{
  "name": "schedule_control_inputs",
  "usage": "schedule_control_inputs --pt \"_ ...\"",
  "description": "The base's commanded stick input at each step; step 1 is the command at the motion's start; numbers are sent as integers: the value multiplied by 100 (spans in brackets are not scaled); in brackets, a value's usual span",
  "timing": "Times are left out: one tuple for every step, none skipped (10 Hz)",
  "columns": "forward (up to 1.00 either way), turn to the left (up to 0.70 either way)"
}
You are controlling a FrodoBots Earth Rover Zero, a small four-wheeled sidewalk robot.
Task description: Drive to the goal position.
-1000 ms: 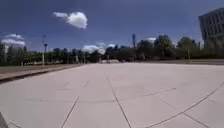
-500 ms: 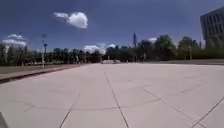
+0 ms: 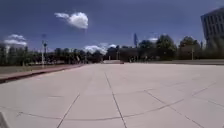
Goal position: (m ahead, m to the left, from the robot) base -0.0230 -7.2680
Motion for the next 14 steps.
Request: schedule_control_inputs --pt "50 0" --pt "50 0" --pt "50 0" --pt "50 0" --pt "50 0" --pt "50 0" --pt "50 0" --pt "50 0" --pt "50 0" --pt "50 0" --pt "50 0" --pt "50 0" --pt "50 0" --pt "50 0"
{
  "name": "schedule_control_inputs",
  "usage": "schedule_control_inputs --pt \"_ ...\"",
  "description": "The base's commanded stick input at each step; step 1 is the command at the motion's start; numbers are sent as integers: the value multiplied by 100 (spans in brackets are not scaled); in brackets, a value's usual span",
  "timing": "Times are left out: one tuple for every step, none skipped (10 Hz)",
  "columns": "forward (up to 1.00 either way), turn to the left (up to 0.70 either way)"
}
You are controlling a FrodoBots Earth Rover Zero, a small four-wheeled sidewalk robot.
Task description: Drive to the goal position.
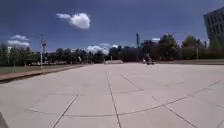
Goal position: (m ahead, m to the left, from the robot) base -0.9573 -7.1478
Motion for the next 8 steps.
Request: schedule_control_inputs --pt "50 0" --pt "50 0" --pt "50 0" --pt "50 0" --pt "50 0" --pt "50 0" --pt "50 0" --pt "50 0"
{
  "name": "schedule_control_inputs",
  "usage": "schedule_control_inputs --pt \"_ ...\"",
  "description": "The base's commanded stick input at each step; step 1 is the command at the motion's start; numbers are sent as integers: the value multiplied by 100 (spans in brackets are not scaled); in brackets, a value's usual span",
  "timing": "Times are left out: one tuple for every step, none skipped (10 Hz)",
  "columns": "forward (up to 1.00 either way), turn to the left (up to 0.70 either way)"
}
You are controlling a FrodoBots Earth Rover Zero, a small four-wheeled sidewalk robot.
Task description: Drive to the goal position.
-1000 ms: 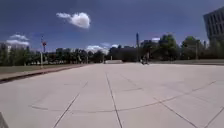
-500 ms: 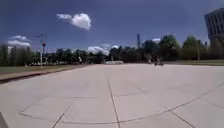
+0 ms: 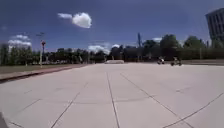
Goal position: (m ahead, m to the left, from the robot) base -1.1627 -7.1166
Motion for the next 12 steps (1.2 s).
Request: schedule_control_inputs --pt "50 0" --pt "50 0" --pt "50 0" --pt "50 0" --pt "50 0" --pt "50 0" --pt "50 0" --pt "50 0" --pt "50 0" --pt "50 0" --pt "50 0" --pt "50 0"
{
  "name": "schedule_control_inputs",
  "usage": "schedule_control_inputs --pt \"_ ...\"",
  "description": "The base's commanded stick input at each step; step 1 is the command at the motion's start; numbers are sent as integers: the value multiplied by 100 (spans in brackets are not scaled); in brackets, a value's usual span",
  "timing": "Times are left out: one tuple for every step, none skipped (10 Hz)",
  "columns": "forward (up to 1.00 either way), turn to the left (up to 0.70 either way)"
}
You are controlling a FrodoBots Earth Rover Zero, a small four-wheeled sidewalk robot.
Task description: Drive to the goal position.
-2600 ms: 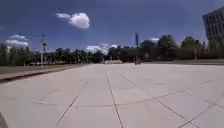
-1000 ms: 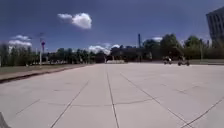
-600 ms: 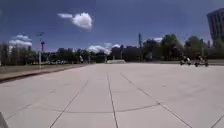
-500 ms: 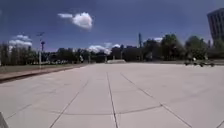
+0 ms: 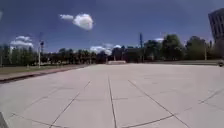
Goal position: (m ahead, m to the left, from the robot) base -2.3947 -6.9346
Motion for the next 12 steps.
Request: schedule_control_inputs --pt "50 -18" --pt "50 -50" --pt "50 -43" --pt "50 -21" --pt "50 0" --pt "50 0" --pt "50 0" --pt "50 0" --pt "50 0" --pt "50 0" --pt "50 0" --pt "50 0"
